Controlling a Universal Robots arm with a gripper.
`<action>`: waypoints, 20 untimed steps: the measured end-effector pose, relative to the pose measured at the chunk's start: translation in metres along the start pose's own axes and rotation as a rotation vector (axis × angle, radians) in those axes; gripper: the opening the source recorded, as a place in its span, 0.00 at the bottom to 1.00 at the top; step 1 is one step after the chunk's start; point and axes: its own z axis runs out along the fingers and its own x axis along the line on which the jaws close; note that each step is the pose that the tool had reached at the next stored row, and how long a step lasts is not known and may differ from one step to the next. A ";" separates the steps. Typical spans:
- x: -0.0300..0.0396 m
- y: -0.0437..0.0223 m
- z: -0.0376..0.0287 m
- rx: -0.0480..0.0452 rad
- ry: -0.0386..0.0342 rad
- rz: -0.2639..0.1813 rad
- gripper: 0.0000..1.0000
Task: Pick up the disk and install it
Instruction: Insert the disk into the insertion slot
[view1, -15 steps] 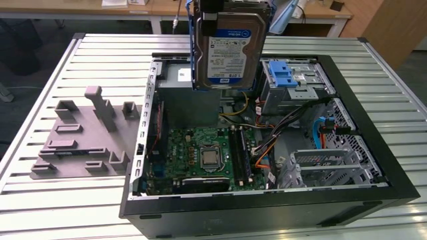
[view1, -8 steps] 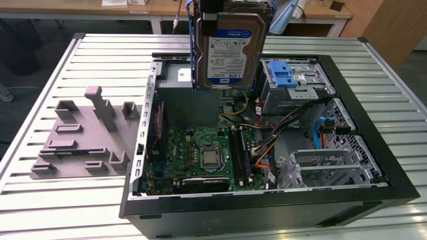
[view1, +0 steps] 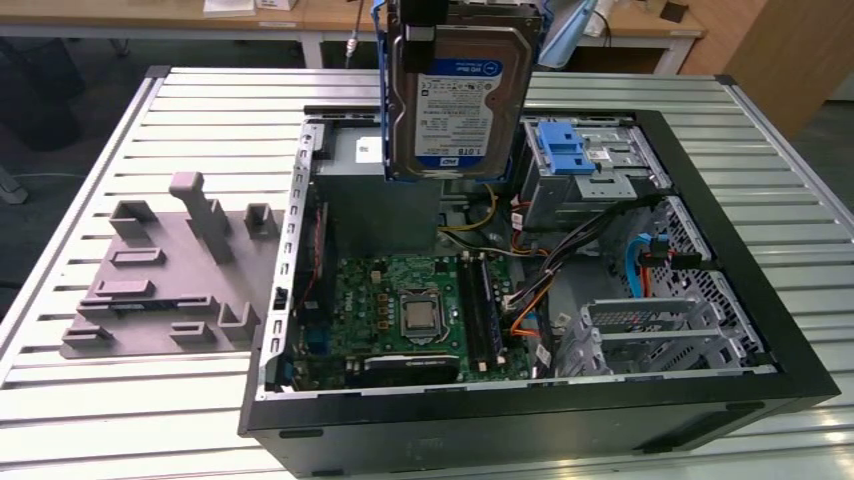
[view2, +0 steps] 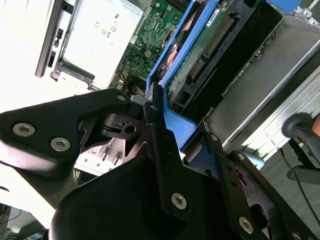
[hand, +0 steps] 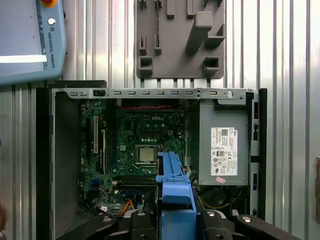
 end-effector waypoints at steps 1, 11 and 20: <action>0.0000 0.0000 0.0000 0.0000 -0.0001 0.000 0.36; 0.0167 -0.0003 0.0003 0.0000 0.0000 0.000 0.36; 0.0223 -0.0116 0.0005 0.0000 0.0000 0.000 0.36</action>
